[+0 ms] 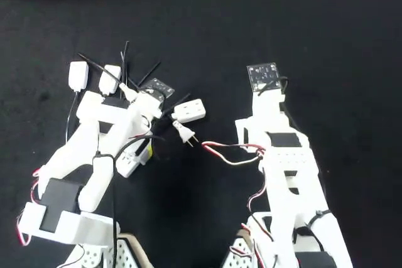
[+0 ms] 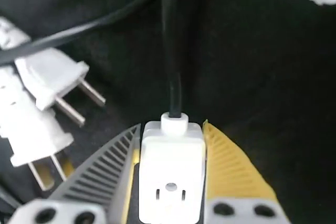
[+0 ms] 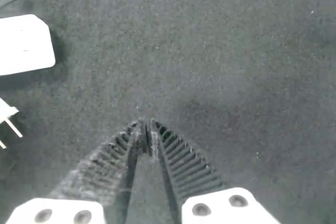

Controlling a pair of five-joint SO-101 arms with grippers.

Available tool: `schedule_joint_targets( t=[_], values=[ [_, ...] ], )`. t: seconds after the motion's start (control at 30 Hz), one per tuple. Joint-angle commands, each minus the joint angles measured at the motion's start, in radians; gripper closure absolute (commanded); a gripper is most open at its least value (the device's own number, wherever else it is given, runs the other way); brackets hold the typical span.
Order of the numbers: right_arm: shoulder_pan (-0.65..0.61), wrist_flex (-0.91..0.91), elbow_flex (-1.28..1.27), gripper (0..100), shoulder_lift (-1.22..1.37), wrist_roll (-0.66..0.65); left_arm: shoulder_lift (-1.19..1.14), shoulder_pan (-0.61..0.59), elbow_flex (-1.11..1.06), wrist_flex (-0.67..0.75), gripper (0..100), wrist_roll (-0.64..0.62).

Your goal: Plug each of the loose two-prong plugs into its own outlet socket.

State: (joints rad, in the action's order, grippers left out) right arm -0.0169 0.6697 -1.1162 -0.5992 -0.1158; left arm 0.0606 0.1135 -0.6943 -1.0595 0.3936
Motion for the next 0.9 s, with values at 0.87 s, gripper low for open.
schedule_joint_targets(
  t=[0.87],
  values=[
    [0.015,-0.037,-0.008,98.5,-0.030,0.003,1.200,0.061,-0.496,-0.037,64,-0.560]
  ],
)
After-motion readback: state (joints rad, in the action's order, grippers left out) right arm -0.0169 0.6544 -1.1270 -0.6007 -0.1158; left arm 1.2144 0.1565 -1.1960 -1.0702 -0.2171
